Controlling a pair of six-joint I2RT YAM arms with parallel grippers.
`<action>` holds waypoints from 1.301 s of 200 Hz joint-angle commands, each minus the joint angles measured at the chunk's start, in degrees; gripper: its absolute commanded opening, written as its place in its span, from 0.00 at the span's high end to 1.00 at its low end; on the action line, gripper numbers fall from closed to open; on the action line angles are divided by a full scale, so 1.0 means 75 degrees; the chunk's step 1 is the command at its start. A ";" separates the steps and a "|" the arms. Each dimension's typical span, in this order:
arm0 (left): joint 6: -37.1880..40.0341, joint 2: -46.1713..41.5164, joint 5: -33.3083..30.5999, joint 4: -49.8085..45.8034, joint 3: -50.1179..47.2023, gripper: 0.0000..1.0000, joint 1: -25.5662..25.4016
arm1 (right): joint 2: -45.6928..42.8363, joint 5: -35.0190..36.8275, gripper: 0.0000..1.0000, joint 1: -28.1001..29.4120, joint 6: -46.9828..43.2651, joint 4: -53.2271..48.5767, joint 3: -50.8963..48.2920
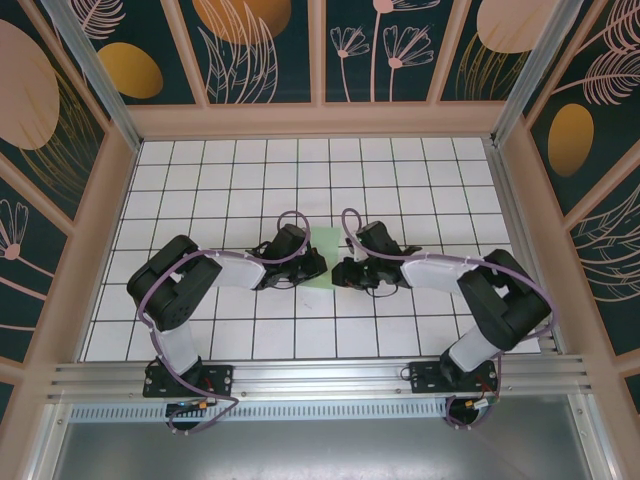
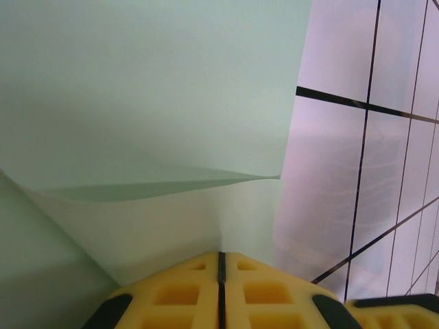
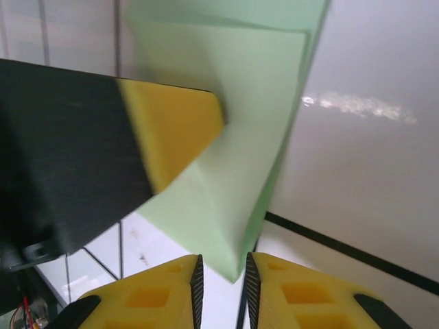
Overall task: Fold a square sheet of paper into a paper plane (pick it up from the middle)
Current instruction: Fold the triangle a second time at the center of the table.
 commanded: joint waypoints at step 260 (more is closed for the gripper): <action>-0.0246 -0.0051 -0.0301 -0.0066 -0.0493 0.90 0.0008 | 0.1250 -0.0527 0.86 0.0206 -0.0616 -0.0338 0.0308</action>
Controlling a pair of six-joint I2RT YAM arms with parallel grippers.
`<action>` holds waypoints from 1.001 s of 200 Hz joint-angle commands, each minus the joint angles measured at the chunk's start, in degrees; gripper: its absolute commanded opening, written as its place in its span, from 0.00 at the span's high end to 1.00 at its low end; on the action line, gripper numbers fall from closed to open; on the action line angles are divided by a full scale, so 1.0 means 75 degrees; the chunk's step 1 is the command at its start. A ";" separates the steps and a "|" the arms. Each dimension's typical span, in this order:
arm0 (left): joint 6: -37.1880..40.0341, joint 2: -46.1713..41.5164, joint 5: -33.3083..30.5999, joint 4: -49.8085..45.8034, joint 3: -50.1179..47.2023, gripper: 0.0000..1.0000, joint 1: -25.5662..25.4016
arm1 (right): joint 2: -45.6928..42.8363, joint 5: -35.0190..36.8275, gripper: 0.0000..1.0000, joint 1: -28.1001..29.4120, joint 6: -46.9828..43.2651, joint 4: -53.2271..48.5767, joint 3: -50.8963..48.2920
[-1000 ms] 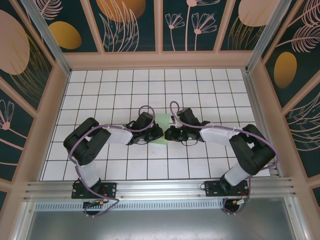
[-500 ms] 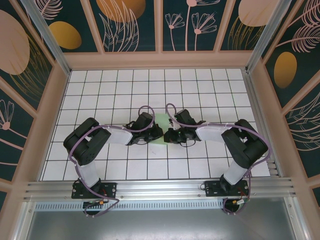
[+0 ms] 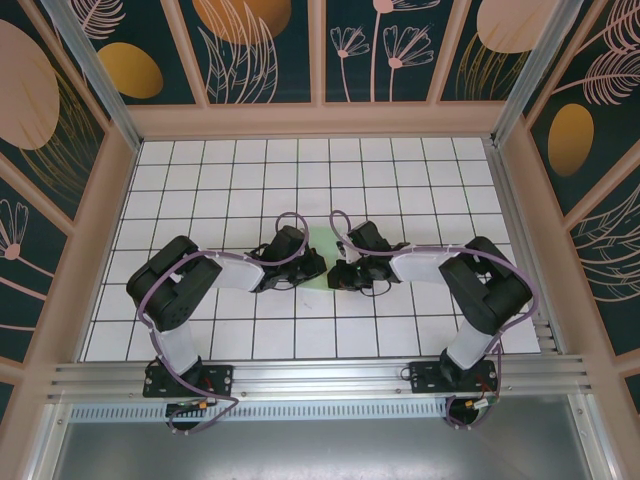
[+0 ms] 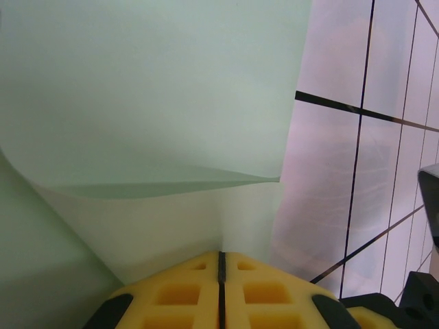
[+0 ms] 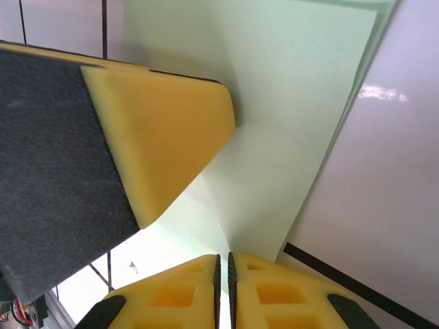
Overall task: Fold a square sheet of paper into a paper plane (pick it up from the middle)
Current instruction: Fold the triangle a second time at the center of the table.
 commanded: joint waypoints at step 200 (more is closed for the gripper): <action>-0.0135 -0.0152 -0.0168 -0.0269 -0.0405 0.89 0.0010 | -0.0444 0.0112 0.87 0.0097 -0.0323 -0.0691 -0.0043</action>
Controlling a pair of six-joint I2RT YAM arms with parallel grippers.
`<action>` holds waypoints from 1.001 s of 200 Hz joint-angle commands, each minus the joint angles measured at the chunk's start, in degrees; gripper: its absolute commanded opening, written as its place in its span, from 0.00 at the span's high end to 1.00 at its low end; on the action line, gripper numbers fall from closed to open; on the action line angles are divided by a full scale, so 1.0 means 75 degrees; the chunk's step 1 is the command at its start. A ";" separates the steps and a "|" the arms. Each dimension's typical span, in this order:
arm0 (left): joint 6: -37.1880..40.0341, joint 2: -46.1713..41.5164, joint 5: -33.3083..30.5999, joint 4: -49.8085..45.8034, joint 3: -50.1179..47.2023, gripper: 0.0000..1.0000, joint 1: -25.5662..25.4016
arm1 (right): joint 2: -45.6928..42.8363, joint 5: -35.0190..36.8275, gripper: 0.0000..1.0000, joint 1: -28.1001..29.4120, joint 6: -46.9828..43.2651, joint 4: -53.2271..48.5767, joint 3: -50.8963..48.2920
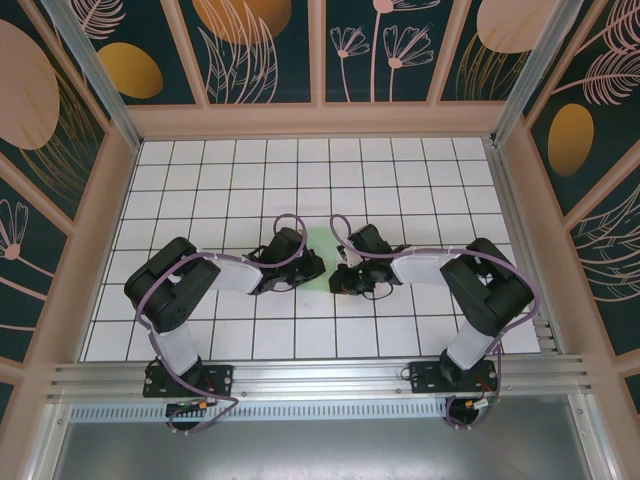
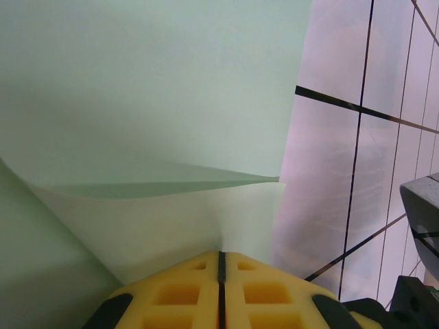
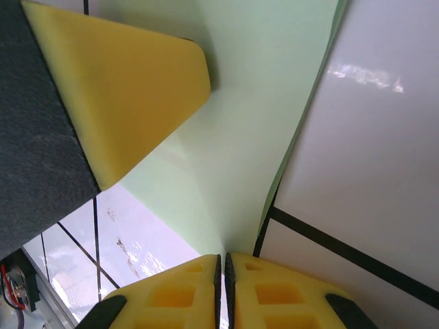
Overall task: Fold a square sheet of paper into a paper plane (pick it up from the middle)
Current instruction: Fold the triangle a second time at the center of the table.
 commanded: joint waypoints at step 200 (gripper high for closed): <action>0.0458 -0.0058 -0.0585 -0.1194 0.0461 0.87 0.0035 | 0.0773 0.1520 0.89 0.0140 -0.0331 -0.1296 0.0277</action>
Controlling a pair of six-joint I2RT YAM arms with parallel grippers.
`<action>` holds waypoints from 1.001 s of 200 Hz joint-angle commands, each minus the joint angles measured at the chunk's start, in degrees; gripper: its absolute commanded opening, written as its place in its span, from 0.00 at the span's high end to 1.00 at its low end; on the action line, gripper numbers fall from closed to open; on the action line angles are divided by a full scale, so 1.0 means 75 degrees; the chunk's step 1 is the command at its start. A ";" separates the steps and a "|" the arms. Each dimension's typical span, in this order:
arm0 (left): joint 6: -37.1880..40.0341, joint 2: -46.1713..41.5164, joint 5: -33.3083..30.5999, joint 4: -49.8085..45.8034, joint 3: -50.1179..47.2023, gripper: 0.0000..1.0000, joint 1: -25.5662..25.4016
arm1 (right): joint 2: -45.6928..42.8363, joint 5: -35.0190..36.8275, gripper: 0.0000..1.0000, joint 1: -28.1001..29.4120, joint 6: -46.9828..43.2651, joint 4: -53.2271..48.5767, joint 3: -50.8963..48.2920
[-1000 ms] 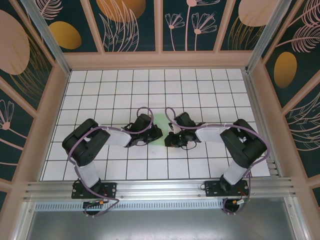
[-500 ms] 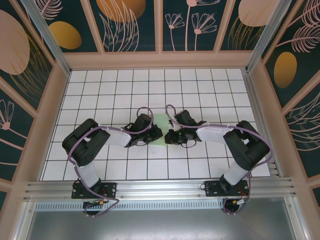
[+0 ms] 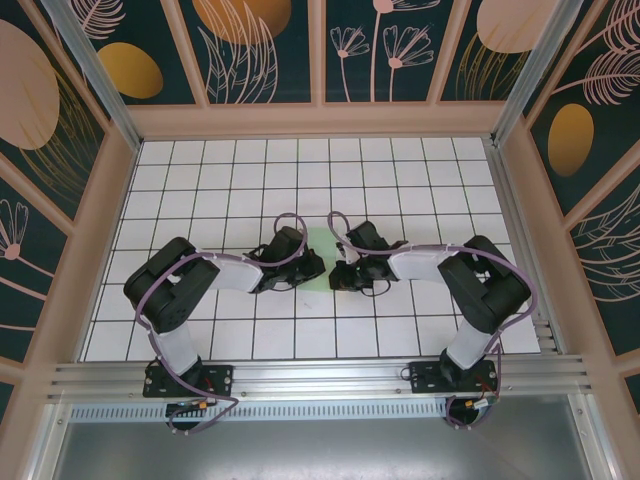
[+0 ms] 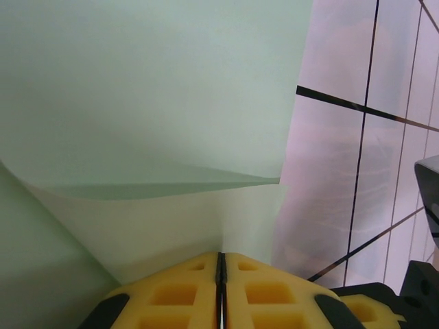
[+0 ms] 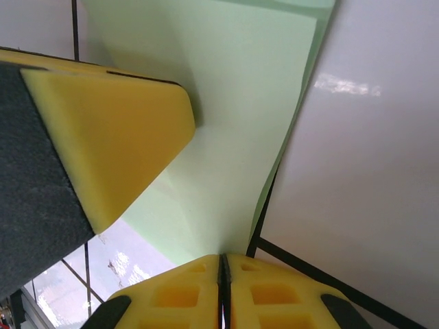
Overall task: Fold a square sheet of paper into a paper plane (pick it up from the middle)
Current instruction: Fold the triangle a second time at the center of the table.
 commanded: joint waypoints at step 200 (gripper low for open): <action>0.1312 0.0017 -0.1079 -0.1366 0.0635 0.84 0.1306 | 0.0746 0.1626 0.90 0.0267 -0.0204 -0.1270 -0.0016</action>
